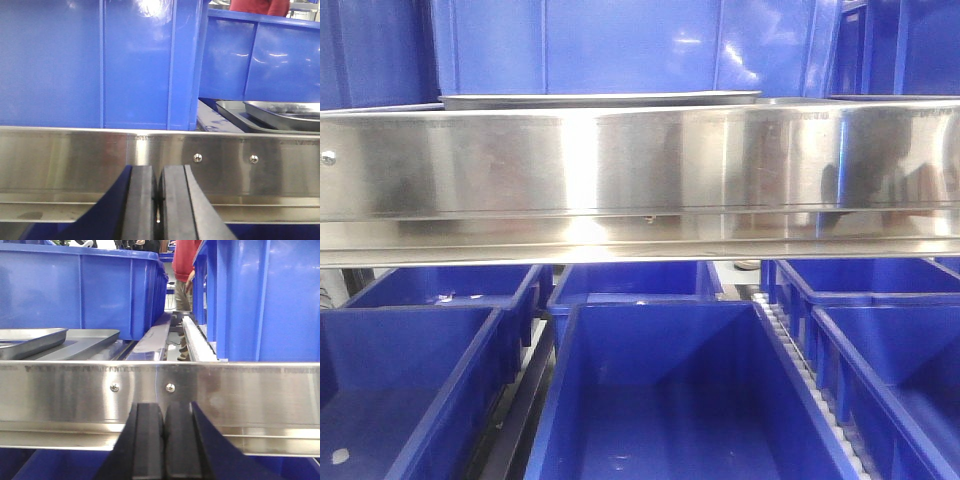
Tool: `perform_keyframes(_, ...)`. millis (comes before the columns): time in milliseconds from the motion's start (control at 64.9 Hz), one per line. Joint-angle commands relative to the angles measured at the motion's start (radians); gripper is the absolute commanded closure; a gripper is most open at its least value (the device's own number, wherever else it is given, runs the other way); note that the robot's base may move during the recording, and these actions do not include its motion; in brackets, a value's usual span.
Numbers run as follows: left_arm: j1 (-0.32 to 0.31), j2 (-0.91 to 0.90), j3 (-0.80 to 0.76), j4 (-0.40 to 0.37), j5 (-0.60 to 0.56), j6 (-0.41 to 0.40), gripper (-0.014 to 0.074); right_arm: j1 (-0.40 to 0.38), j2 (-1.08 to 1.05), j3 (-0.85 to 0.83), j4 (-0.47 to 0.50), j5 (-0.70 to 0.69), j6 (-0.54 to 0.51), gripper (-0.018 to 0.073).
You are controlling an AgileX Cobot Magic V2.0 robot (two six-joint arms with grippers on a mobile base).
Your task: Stack silver trays without gaps
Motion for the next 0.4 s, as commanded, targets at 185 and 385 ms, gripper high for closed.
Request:
perform_keyframes(185,0.001,-0.005,-0.001,0.003,-0.013,-0.008,0.0594,-0.005,-0.004,0.0,0.002,-0.023,-0.003,0.0639)
perform_keyframes(385,0.001,-0.005,-0.001,0.003,-0.013,-0.008,0.0594,-0.005,-0.004,0.0,0.002,-0.023,-0.003,0.0639)
